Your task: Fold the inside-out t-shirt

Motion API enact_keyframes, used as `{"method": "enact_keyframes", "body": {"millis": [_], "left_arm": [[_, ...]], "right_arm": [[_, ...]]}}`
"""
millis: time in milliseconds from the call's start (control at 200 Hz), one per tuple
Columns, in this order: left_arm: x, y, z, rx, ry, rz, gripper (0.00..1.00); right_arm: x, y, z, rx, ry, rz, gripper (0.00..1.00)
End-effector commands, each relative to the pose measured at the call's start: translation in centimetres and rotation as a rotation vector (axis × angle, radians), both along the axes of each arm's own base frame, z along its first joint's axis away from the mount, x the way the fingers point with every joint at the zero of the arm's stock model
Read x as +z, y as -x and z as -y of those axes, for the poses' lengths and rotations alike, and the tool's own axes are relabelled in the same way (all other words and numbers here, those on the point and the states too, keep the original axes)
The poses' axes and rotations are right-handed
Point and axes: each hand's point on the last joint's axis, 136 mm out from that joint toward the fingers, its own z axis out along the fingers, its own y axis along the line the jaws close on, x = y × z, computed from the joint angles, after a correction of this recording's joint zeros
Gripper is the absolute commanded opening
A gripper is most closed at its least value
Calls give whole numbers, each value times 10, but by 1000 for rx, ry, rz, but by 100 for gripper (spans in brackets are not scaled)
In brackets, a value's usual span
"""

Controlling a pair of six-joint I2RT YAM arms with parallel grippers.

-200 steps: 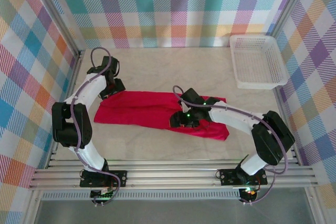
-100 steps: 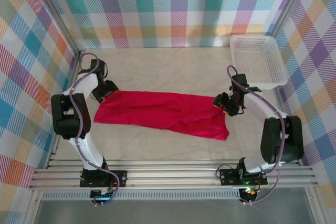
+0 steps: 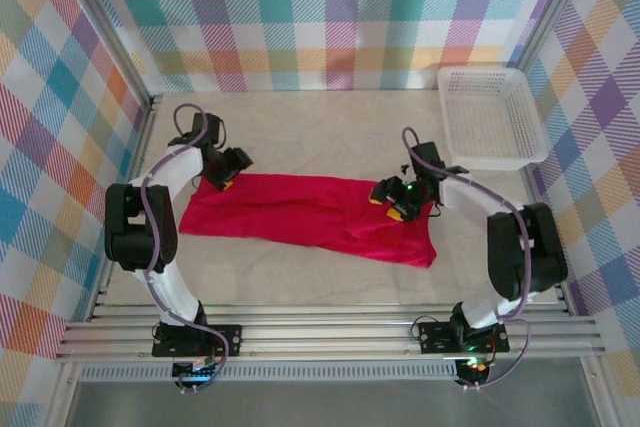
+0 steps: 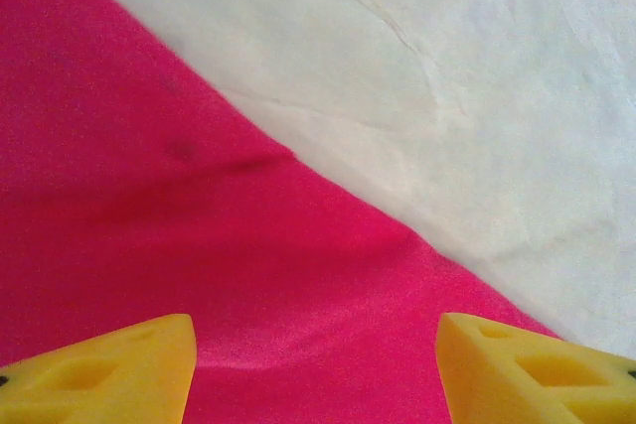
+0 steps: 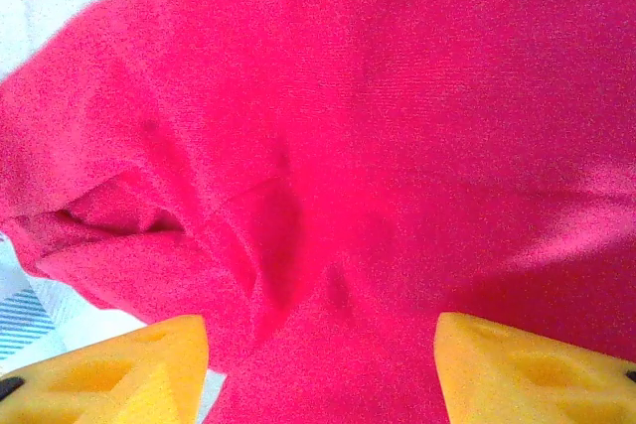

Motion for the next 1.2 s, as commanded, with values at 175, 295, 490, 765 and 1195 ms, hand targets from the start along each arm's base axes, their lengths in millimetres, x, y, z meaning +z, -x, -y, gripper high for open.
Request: {"method": "enact_keyframes", "body": {"millis": [175,295,490,765,1195], "left_arm": [[-65,20,-63,154,-112,-178,64],[-58,19,-63,144,-123,-153,64],[-13,12,-57,89,-215,-48,64],[-13,17,-73,79,-276,-109,66],[-1,14,-66,77,-220,-50,66]], "right_arm": [[-45,24,16,-19,74,-116,73],[-8,21,12,77,79,-46,75],[12,49,20,91,94,-42,82],[-3,39,97,-19,327,-17,100],[-37,11,75,85,312,-61,94]]}}
